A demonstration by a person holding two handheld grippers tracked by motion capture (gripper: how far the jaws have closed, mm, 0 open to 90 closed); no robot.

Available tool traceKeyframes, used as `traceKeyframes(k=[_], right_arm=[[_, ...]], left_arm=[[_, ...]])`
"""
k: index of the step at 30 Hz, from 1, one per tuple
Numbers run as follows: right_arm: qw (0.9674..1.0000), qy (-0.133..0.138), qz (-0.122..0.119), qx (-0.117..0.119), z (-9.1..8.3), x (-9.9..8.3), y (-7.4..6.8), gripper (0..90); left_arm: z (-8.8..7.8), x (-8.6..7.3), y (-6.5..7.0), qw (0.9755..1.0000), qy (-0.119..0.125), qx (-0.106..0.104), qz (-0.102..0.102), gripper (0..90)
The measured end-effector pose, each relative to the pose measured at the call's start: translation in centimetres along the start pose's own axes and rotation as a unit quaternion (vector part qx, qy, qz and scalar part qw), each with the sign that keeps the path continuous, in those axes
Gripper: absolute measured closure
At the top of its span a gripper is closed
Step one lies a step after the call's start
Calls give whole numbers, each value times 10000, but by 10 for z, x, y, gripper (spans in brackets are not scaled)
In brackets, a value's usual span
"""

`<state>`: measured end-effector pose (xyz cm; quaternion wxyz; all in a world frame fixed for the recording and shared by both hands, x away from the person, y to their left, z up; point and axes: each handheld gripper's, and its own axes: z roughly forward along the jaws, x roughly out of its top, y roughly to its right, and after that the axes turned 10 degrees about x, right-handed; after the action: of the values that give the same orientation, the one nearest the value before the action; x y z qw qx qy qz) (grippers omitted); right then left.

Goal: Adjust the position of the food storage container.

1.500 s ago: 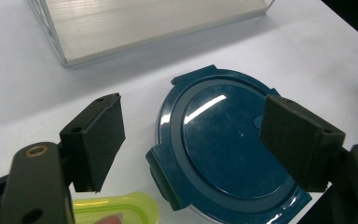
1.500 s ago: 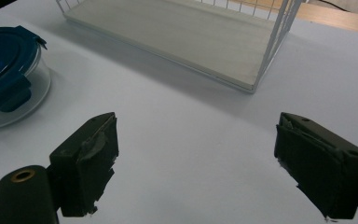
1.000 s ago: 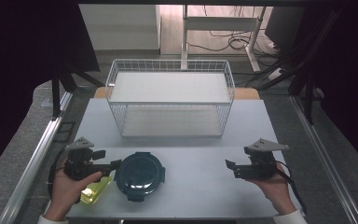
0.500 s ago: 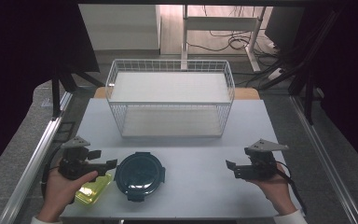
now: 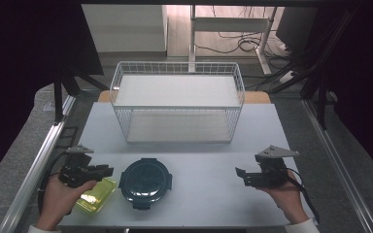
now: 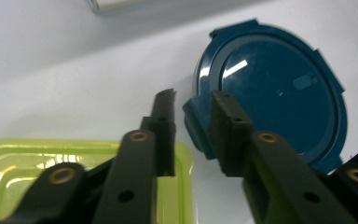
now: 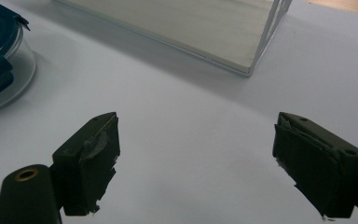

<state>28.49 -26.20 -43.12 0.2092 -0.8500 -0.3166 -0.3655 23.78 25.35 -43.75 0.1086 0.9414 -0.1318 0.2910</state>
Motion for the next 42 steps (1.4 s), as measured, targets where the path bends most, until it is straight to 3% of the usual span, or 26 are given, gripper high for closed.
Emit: traceKeyframes(k=[5,12,30,42], right_arm=[[10000,-38,2,-8,1,-1,0,142],[10000,-89,2,-25,3,-2,0,142],[9999,-100,-19,-74,4,-3,0,142],[9999,-92,-16,-89,4,-3,0,143]], left_arm=[[10,-5,-2,9998,-204,-17,-33,837],[21,-8,1,9993,-377,-51,-23,894],[35,-6,13,9980,-610,-154,57,898],[37,-5,13,9976,-683,-76,48,898]])
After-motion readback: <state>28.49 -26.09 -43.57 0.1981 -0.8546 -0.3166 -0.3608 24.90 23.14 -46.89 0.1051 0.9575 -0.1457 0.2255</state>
